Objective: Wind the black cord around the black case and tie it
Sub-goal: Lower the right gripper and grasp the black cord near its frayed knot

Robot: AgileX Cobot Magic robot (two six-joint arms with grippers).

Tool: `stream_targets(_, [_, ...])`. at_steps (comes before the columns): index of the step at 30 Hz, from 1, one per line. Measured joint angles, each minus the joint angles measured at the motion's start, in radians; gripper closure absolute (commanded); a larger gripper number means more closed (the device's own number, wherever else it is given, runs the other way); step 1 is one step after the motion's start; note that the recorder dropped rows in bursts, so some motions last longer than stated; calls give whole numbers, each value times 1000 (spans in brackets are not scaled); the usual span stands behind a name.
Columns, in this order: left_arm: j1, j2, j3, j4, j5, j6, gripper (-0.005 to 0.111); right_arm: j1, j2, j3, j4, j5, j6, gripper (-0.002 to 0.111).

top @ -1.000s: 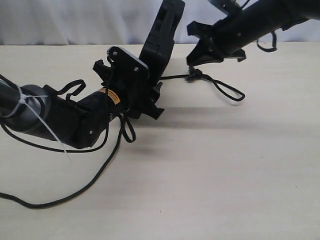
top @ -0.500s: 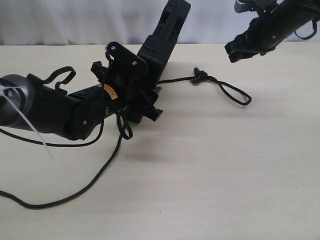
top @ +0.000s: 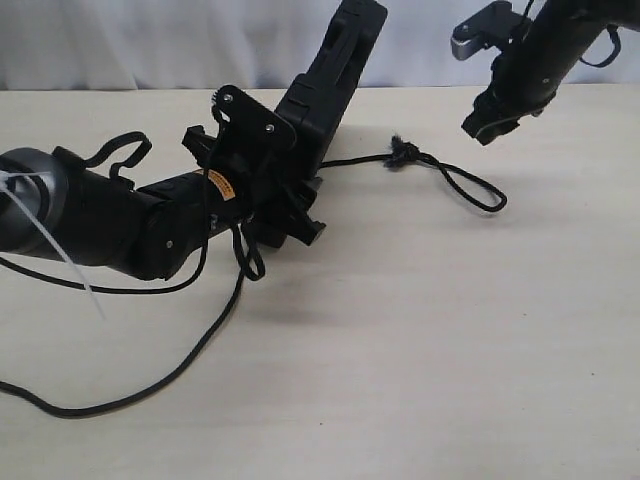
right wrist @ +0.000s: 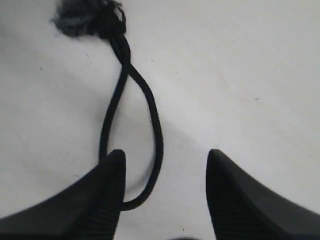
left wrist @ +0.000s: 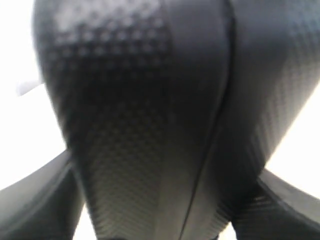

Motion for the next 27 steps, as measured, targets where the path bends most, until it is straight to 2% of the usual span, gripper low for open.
stream_targets(4, [0, 0, 0, 0, 6, -2, 107, 1, 95, -137, -7, 82, 36, 61])
stream_targets(10, [0, -17, -2, -5, 44, -6, 107, 8, 218, -320, 177, 151, -77, 61])
stream_targets(18, [0, -59, -2, -19, 136, -6, 107, 24, 324, -355, 200, 76, -141, 61])
stream_targets(23, [0, -59, -2, -19, 137, -6, 107, 31, 350, -357, 198, 43, -120, 68])
stream_targets(26, [0, -59, -2, -19, 137, -6, 107, 31, 372, -357, 198, 43, -105, 97])
stream_targets(27, [0, -59, -2, -19, 137, -6, 107, 31, 374, -357, 198, 46, -95, 103])
